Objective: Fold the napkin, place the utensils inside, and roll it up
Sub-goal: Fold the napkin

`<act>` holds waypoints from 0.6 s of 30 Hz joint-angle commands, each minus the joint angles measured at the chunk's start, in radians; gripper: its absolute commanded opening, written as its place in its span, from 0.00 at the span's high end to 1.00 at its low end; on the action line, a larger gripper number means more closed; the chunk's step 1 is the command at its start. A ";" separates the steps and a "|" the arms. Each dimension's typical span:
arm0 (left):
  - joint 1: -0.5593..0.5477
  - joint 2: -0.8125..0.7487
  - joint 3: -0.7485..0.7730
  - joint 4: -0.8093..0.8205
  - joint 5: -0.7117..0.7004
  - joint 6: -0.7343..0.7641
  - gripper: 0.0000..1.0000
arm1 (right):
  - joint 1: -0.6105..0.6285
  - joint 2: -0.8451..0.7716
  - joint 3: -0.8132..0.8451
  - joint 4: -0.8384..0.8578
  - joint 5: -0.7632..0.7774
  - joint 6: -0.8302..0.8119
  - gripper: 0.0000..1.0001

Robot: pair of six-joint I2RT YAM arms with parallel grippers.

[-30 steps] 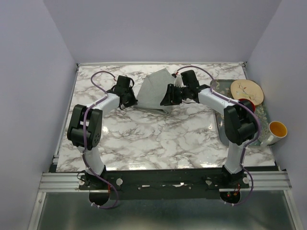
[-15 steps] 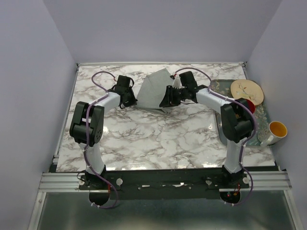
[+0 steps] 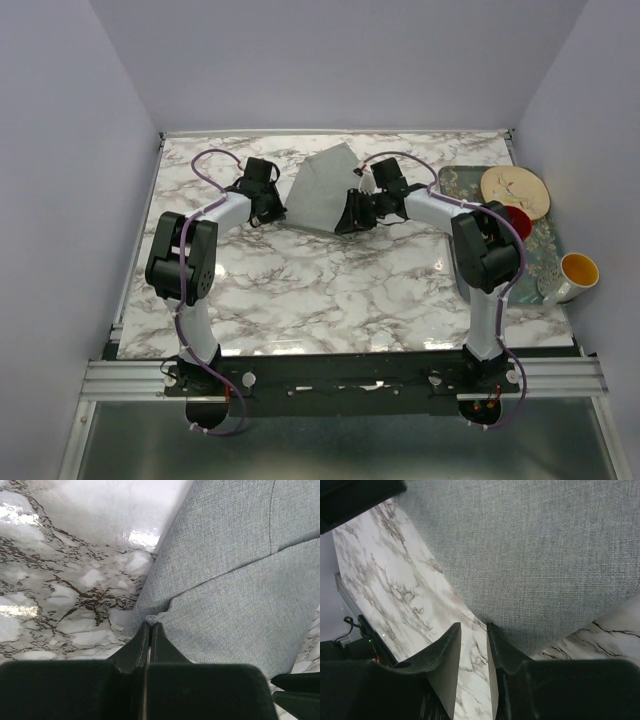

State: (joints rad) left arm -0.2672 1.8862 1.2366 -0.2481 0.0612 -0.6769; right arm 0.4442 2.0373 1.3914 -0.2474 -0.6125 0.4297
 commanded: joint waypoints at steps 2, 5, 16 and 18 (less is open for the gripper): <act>0.010 0.031 0.018 -0.005 -0.018 0.013 1.00 | 0.007 0.008 -0.045 0.007 0.053 -0.032 0.65; 0.013 0.037 0.020 -0.002 -0.017 0.013 1.00 | 0.007 0.018 -0.045 0.007 0.053 -0.040 0.65; 0.016 0.050 0.044 -0.005 -0.009 0.017 0.97 | 0.007 -0.044 -0.045 -0.016 0.077 -0.060 0.66; 0.016 0.039 0.046 -0.002 -0.011 0.016 0.95 | 0.005 -0.074 -0.026 -0.029 0.062 -0.059 0.66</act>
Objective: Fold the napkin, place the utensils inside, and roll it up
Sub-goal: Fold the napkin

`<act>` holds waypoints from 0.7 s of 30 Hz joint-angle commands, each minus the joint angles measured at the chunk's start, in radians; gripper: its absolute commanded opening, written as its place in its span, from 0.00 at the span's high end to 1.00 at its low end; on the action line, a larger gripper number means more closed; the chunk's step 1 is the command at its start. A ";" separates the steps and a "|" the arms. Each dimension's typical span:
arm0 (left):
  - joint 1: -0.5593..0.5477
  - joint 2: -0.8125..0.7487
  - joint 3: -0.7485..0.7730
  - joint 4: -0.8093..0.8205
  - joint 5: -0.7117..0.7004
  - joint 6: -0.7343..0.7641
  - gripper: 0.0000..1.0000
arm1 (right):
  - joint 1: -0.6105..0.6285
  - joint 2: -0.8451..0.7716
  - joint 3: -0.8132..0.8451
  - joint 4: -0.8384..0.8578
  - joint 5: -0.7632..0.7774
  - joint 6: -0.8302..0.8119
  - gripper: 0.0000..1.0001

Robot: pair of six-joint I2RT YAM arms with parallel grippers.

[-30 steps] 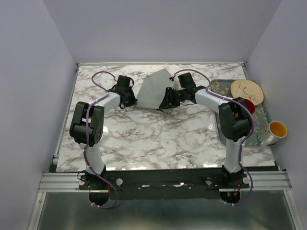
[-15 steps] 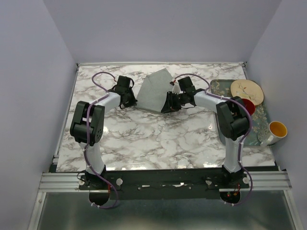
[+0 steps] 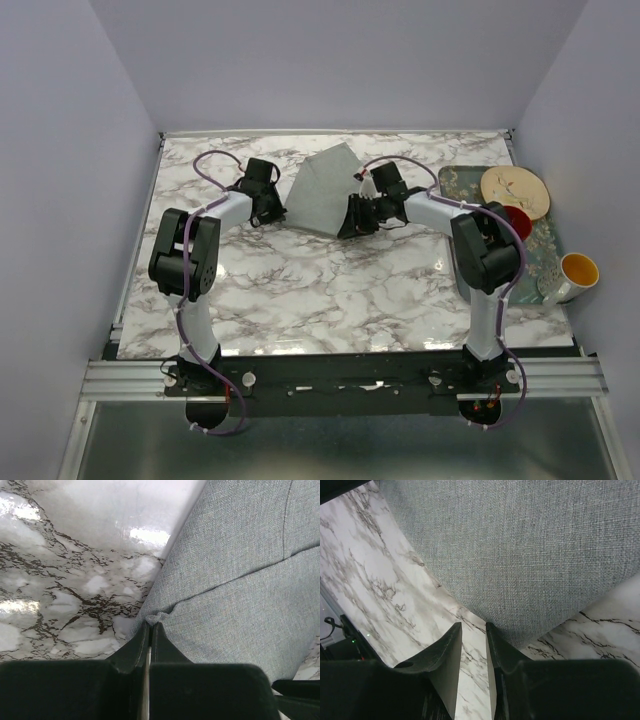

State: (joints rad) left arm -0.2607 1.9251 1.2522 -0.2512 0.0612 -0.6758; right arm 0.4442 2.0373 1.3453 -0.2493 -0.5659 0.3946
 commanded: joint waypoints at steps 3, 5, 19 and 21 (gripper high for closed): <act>0.011 -0.011 0.032 0.007 -0.009 0.012 0.92 | 0.005 -0.083 0.057 -0.039 -0.011 -0.020 0.67; 0.011 -0.012 0.033 0.009 -0.009 0.010 0.92 | 0.005 -0.075 0.077 -0.039 -0.009 -0.017 0.66; 0.011 0.012 0.055 0.013 0.008 0.004 0.95 | 0.007 0.024 0.072 -0.010 -0.028 0.000 0.67; 0.009 0.014 0.044 0.021 0.011 0.001 0.95 | 0.007 0.040 0.066 -0.004 -0.026 0.000 0.68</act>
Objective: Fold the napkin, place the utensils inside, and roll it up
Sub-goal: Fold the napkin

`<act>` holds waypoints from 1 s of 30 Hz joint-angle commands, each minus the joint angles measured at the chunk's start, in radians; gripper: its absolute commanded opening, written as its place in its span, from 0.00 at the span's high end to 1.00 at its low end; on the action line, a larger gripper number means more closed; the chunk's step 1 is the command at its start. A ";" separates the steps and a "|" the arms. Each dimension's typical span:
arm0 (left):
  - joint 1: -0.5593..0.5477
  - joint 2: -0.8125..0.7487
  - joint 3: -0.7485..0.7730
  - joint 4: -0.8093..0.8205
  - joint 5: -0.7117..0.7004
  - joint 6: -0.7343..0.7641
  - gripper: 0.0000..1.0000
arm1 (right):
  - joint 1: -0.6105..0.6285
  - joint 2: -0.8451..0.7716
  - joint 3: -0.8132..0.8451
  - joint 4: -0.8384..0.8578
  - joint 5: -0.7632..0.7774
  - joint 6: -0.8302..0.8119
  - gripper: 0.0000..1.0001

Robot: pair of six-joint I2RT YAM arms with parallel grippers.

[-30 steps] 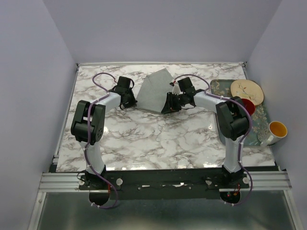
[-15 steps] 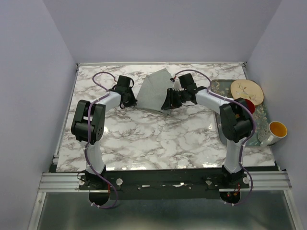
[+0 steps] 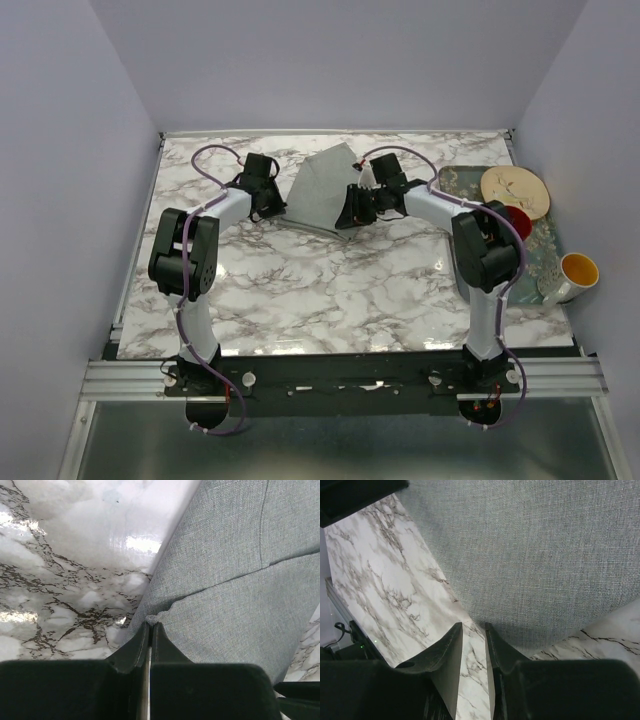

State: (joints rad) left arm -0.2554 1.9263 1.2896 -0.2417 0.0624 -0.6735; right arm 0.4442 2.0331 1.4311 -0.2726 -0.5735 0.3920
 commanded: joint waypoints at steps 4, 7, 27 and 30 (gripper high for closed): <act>0.007 0.017 0.014 -0.004 -0.001 0.003 0.94 | 0.007 0.062 -0.026 0.023 0.001 -0.015 0.68; 0.008 0.016 0.027 -0.024 -0.018 0.014 0.93 | 0.007 0.058 -0.028 0.023 0.009 -0.035 0.68; 0.011 -0.222 0.031 -0.169 -0.087 -0.020 0.10 | 0.168 -0.135 0.068 -0.157 0.513 -0.442 0.37; 0.013 -0.344 -0.028 -0.176 -0.099 -0.070 0.10 | 0.228 -0.157 0.031 -0.116 0.623 -0.586 0.33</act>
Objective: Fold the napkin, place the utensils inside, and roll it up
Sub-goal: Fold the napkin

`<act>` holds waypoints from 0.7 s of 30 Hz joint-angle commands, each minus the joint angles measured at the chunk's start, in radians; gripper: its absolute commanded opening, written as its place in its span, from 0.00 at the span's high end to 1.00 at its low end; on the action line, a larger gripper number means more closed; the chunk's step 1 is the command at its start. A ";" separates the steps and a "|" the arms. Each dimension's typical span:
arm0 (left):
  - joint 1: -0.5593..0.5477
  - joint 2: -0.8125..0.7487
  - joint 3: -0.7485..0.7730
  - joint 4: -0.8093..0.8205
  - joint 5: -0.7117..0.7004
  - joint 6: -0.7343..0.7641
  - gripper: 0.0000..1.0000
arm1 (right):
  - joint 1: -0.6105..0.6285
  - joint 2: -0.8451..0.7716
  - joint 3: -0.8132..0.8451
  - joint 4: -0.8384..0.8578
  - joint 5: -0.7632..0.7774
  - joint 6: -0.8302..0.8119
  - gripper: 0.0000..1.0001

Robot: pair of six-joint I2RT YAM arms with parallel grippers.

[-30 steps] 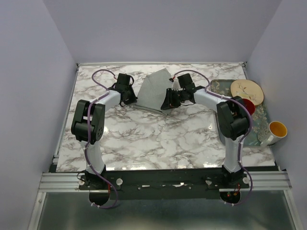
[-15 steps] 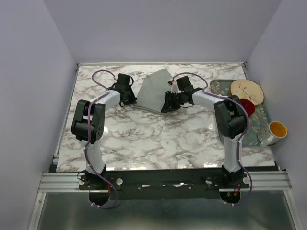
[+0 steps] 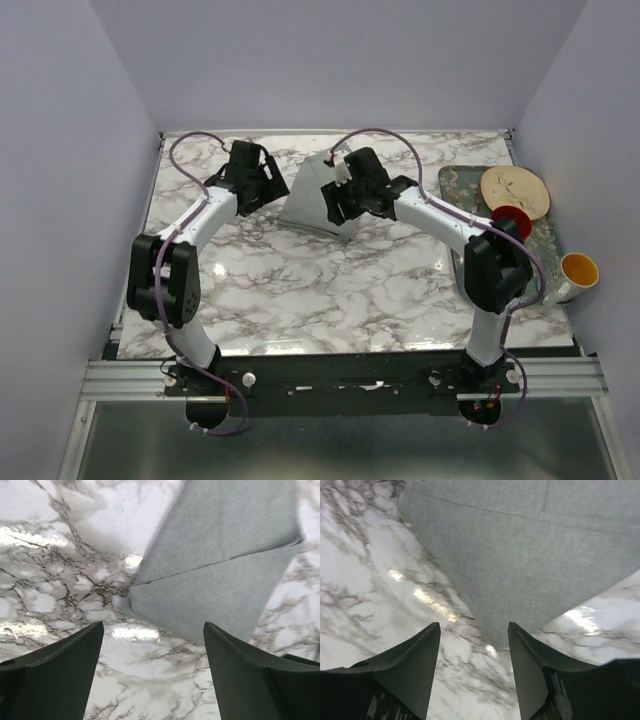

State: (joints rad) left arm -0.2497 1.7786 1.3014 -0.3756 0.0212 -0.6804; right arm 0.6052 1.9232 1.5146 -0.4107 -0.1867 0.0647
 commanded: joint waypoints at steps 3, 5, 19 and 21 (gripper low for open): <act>0.012 -0.338 -0.129 -0.048 -0.116 -0.120 0.15 | 0.108 -0.053 -0.096 0.072 0.259 -0.386 0.32; 0.020 -0.449 -0.187 -0.033 -0.135 -0.175 0.19 | 0.129 -0.035 -0.094 0.073 0.260 -0.422 0.33; 0.067 -0.596 -0.344 -0.003 -0.144 -0.169 0.25 | 0.196 0.131 0.038 0.012 0.288 -0.516 0.42; 0.070 -0.587 -0.344 0.012 -0.126 -0.171 0.25 | 0.196 0.143 0.058 0.012 0.285 -0.513 0.43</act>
State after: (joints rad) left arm -0.1970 1.1824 0.9627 -0.3916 -0.1131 -0.8608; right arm 0.7868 2.0224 1.5169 -0.3882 0.0753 -0.4225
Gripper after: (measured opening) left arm 0.749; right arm 0.589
